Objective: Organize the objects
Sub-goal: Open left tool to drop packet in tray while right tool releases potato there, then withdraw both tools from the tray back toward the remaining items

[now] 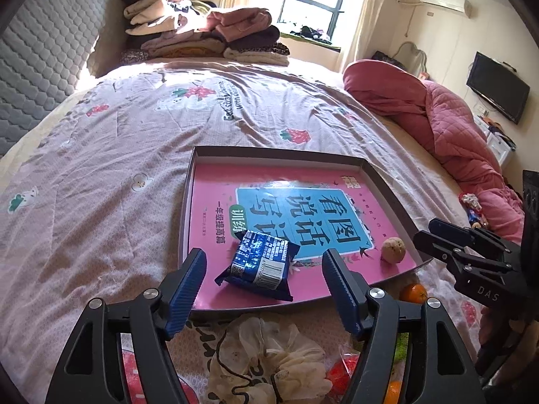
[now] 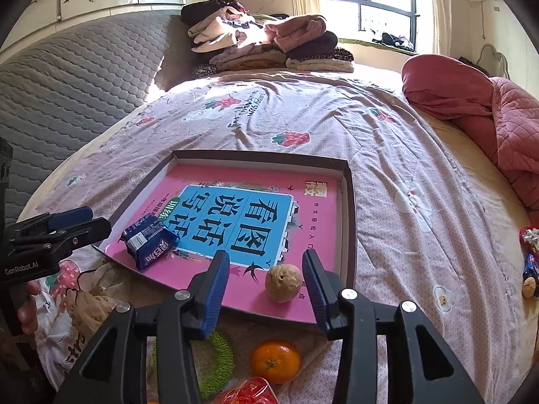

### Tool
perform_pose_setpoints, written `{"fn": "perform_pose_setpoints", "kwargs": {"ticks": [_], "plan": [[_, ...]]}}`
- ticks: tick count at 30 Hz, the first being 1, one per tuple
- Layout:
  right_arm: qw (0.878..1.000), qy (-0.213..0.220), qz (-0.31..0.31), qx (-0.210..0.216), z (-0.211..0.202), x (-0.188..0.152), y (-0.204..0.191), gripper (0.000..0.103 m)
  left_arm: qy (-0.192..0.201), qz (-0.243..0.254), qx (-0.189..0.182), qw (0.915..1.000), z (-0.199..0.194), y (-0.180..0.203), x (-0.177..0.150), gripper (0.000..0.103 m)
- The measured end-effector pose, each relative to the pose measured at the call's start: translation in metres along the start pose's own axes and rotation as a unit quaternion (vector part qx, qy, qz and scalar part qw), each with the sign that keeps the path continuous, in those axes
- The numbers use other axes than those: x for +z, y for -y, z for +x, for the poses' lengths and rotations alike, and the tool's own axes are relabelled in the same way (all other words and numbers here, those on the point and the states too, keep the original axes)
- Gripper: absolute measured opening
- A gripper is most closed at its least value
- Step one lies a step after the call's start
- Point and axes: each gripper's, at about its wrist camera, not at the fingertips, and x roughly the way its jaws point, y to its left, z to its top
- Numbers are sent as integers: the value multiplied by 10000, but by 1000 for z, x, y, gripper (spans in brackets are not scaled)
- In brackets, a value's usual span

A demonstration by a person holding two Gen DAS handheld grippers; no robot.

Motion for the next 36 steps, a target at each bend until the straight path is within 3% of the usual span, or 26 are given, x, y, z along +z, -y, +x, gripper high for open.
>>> {"fn": "perform_pose_setpoints", "kwargs": {"ticks": [22, 36], "plan": [[9978, 618, -168, 156, -55, -10, -24, 50, 231, 317, -103, 9992, -44, 34, -29, 74], [9975, 682, 51, 170, -73, -36, -10, 50, 287, 329, -86, 9990, -58, 40, -57, 74]]}}
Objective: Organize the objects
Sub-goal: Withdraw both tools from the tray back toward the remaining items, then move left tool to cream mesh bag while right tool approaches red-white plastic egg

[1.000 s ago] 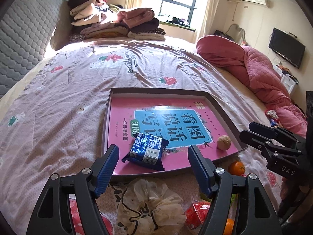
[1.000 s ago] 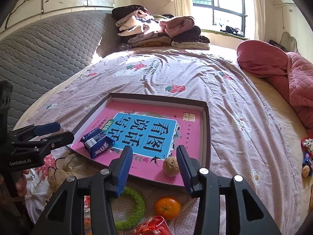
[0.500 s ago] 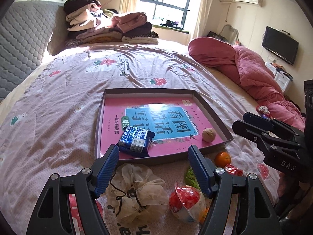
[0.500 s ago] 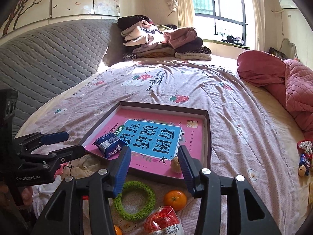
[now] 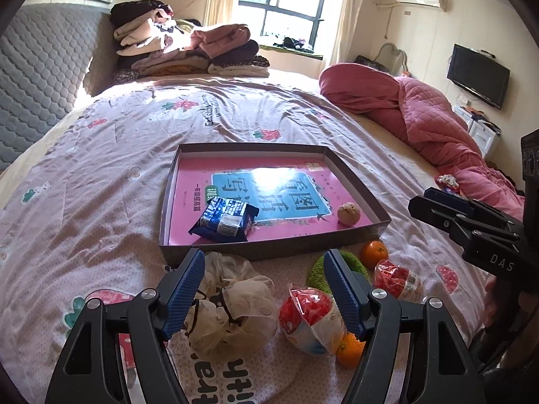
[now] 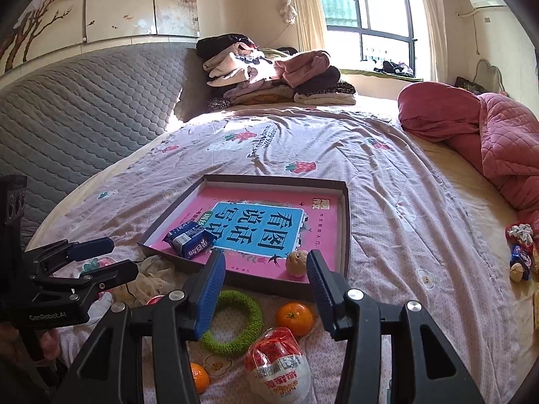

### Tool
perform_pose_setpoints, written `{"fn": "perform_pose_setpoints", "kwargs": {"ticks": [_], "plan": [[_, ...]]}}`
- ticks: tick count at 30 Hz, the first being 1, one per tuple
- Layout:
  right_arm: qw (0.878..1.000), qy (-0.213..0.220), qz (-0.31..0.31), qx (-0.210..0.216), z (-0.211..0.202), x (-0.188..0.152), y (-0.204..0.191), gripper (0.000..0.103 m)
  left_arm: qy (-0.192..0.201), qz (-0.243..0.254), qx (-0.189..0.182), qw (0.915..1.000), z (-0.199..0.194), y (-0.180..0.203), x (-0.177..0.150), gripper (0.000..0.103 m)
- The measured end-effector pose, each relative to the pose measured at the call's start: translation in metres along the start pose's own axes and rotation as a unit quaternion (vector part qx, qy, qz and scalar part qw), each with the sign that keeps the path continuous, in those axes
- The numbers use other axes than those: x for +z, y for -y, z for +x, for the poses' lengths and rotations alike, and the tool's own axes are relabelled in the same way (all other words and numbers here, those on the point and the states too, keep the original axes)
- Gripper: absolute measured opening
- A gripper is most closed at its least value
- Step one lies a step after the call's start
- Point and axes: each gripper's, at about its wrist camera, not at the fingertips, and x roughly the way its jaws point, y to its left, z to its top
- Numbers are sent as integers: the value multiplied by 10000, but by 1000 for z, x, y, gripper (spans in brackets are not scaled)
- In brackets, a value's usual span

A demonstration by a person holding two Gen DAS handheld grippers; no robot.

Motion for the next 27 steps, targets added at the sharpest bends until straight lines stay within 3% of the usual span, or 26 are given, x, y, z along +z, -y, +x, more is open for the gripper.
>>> {"fn": "perform_pose_setpoints", "kwargs": {"ticks": [27], "plan": [[9993, -352, -44, -137, -4, -39, 2, 50, -304, -203, 222, 9991, -2, -23, -29, 74]]}}
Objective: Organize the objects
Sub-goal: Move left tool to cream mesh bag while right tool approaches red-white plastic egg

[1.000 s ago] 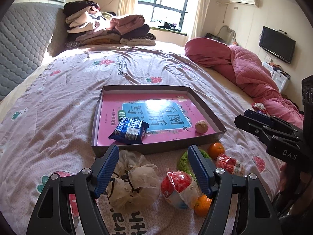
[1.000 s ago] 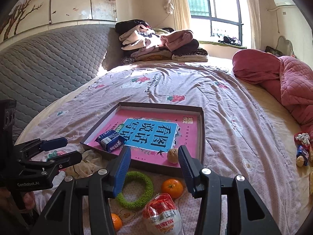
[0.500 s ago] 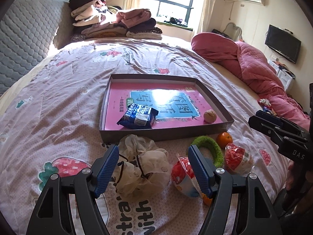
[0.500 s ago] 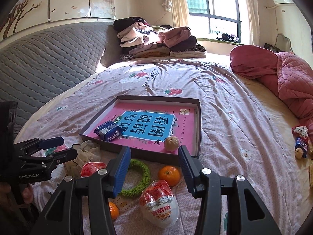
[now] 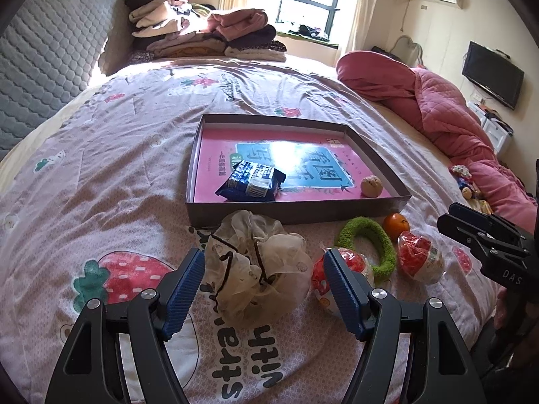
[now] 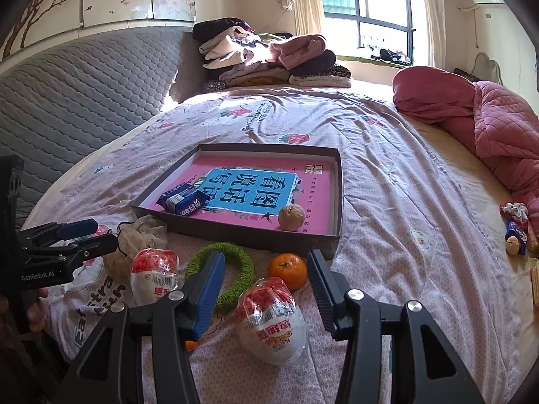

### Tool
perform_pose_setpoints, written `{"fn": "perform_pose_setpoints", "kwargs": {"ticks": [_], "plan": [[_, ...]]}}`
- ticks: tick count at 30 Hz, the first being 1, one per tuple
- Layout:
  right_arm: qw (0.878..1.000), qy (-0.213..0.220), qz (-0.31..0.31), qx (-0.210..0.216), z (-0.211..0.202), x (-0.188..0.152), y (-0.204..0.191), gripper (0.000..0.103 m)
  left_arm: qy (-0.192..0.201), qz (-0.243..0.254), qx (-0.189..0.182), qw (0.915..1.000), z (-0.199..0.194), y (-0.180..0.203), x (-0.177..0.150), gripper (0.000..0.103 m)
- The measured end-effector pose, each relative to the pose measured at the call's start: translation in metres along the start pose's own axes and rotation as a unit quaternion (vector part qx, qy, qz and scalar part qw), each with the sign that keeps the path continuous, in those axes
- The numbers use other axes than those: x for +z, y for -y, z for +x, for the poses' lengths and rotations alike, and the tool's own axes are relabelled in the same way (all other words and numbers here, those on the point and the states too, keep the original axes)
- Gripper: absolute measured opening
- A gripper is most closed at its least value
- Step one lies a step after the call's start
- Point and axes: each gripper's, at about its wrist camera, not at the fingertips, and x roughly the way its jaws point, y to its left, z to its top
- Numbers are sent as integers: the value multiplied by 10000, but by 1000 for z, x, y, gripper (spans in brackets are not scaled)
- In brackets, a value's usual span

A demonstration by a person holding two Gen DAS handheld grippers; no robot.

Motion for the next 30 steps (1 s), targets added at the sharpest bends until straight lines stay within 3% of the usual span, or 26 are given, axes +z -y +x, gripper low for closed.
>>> {"fn": "perform_pose_setpoints", "kwargs": {"ticks": [30], "plan": [[9993, -358, -52, -49, 6, -28, -2, 51, -302, -64, 70, 9995, 0, -9, -21, 74]]}}
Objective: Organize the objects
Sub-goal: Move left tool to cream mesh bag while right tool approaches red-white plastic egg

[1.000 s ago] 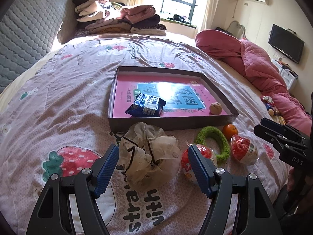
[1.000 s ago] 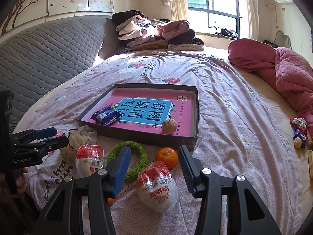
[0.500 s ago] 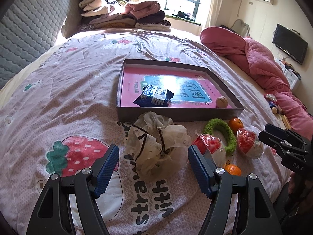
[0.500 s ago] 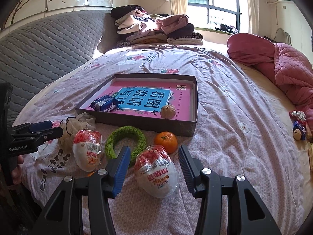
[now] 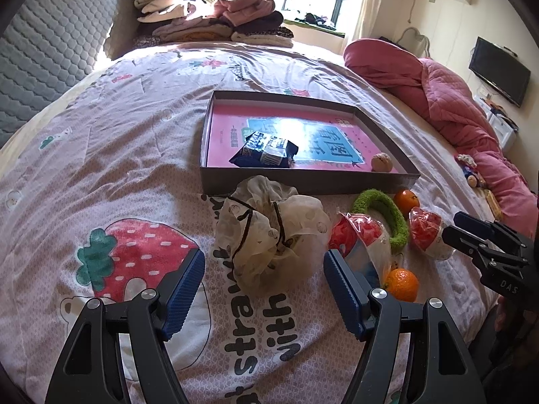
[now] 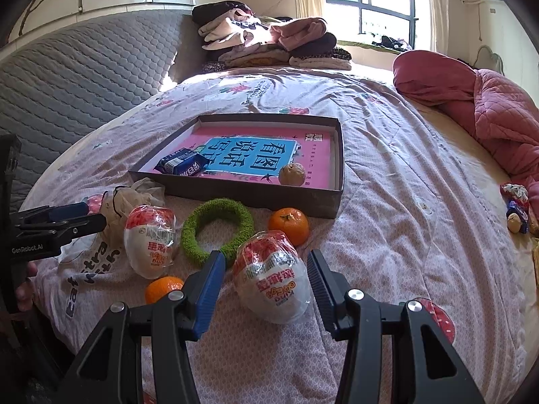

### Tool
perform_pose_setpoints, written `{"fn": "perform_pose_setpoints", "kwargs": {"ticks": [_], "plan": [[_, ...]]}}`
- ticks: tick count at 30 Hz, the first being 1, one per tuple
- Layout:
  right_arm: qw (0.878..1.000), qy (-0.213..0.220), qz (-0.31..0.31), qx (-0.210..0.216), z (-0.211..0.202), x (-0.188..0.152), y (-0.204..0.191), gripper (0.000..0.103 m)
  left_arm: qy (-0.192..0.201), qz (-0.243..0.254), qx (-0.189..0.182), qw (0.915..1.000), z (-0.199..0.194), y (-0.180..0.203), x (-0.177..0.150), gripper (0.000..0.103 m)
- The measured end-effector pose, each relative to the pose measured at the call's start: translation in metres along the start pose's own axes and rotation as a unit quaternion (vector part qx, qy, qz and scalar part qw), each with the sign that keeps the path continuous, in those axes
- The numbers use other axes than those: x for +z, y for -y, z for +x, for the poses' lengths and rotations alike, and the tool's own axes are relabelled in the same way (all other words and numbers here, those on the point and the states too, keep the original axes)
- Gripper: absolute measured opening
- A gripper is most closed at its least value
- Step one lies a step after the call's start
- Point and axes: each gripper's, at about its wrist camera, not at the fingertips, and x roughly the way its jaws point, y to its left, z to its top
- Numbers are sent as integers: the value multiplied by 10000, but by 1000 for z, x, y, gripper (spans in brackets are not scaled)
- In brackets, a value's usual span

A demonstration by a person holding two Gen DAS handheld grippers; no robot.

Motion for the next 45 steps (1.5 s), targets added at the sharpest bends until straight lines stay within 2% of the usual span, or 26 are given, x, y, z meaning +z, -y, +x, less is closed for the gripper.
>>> {"fn": "perform_pose_setpoints", "kwargs": {"ticks": [30, 45], "plan": [[9997, -232, -24, -68, 18, -9, 4, 51, -118, 40, 6, 9999, 14, -4, -4, 74], [9997, -204, -110, -32, 27, -8, 2, 59, -117, 76, 31, 9999, 33, -5, 2, 74]]}}
